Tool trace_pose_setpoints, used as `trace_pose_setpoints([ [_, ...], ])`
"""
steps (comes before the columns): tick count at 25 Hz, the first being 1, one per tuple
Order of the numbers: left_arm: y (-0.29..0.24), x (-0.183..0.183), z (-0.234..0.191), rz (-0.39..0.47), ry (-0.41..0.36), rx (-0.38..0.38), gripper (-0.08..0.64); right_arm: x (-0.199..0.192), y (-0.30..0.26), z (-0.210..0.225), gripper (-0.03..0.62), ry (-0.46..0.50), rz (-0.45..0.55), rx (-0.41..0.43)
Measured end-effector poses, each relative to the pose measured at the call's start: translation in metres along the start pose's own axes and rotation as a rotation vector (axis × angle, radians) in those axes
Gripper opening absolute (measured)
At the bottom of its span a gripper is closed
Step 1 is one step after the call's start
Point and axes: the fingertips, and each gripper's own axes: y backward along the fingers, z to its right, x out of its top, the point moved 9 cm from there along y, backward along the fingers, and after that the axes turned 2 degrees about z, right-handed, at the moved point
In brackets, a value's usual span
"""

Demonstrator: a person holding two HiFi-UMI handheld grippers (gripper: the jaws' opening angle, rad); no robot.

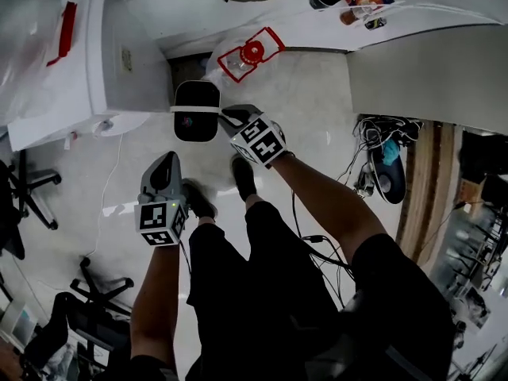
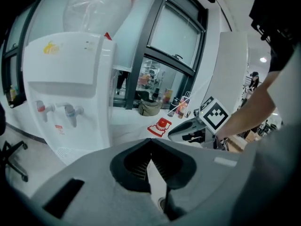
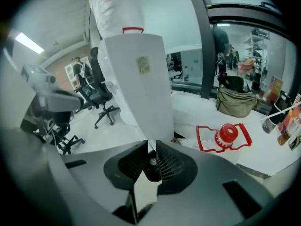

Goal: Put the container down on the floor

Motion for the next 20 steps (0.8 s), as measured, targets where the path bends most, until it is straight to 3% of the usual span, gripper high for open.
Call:
trace_pose_setpoints([
  [6,0.024,0.035,0.018,0.035,0.016,-0.034,0.011,0.038,0.054,-0.007,0.054,-0.041,0.076,-0.026],
  [12,0.062,0.077,0.03,0.13,-0.02,-0.065,0.011,0.078,0.108,-0.026,0.049,-0.066,0.153,-0.043],
  [15,0.079,0.09,0.041,0.163,-0.063,-0.059,0.011,0.091,0.142,-0.034,0.046,-0.053,0.206,-0.052],
  [20,0.101,0.106,0.053,0.164,-0.053,-0.025,0.011,0.106,0.184,-0.048,0.043,-0.051,0.252,-0.082],
])
